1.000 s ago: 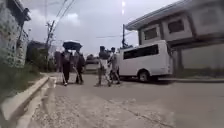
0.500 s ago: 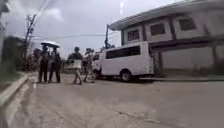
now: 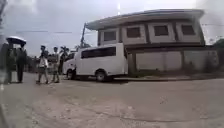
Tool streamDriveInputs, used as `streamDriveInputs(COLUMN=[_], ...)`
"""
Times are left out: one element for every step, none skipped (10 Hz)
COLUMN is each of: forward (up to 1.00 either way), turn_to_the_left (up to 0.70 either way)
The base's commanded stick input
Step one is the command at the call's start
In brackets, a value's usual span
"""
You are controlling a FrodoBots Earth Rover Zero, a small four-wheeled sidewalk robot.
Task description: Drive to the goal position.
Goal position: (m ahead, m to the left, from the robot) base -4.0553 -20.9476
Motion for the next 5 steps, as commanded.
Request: streamDriveInputs(forward=[0.00,0.00,0.00,0.00,0.00], turn_to_the_left=[-0.69,-0.69,-0.69,-0.69,-0.69])
